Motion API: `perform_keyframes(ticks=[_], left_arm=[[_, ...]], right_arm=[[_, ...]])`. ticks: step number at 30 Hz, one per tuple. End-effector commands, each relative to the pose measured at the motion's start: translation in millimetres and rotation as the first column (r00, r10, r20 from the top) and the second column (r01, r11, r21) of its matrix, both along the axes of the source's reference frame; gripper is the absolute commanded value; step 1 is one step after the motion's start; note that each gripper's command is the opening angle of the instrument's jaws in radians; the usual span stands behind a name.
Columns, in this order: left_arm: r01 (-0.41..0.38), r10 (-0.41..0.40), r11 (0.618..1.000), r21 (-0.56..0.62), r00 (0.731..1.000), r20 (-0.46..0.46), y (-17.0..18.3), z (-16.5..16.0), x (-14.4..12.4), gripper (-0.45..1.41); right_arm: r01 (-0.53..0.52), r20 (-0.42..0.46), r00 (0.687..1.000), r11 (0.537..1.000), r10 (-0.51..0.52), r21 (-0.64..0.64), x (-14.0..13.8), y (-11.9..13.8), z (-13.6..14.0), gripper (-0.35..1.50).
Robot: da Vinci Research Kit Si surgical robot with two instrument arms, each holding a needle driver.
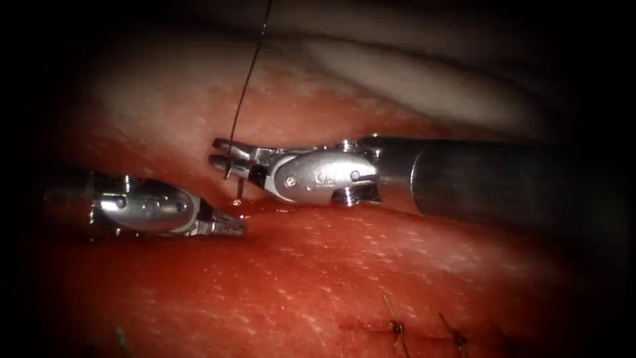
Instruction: Wound Closure
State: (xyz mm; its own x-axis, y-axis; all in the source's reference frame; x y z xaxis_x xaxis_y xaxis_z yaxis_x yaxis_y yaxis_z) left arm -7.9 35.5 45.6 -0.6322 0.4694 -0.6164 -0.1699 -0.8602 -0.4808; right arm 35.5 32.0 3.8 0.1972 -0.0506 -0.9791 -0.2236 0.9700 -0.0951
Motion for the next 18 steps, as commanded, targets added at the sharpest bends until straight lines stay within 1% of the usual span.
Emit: perform_keyframes(ticks=[1, 9, 13, 15, 18], left_arm=[[0.000, 0.000, 1.000, 0.002, 1.000, 0.000, -0.7, 0.5, -0.5, -0.29], [-0.001, 0.001, 1.000, 0.002, 1.000, 0.001, -0.6, 0.6, -0.3, -0.28], [-0.002, 0.002, 1.000, 0.001, 1.000, 0.001, -0.6, 0.6, -0.3, -0.28], [-0.002, 0.002, 1.000, 0.001, 1.000, 0.001, -0.6, 0.6, -0.3, -0.28], [0.000, 0.000, 1.000, 0.000, 1.000, 0.000, -0.6, 0.6, -0.2, -0.28]], right_arm=[[0.001, -0.006, 1.000, 1.000, -0.001, 0.004, 0.9, 0.4, 0.3, -0.35], [0.020, -0.011, 1.000, 0.997, -0.019, 0.078, 1.0, 0.1, 0.5, -0.35], [0.037, -0.019, 0.999, 0.984, -0.034, 0.173, 1.4, -0.7, 0.7, -0.35], [0.037, -0.026, 0.999, 0.979, -0.033, 0.201, 1.5, -0.8, 0.7, -0.35], [0.045, -0.015, 0.999, 0.964, -0.042, 0.261, 1.4, -0.9, 0.7, -0.35]])
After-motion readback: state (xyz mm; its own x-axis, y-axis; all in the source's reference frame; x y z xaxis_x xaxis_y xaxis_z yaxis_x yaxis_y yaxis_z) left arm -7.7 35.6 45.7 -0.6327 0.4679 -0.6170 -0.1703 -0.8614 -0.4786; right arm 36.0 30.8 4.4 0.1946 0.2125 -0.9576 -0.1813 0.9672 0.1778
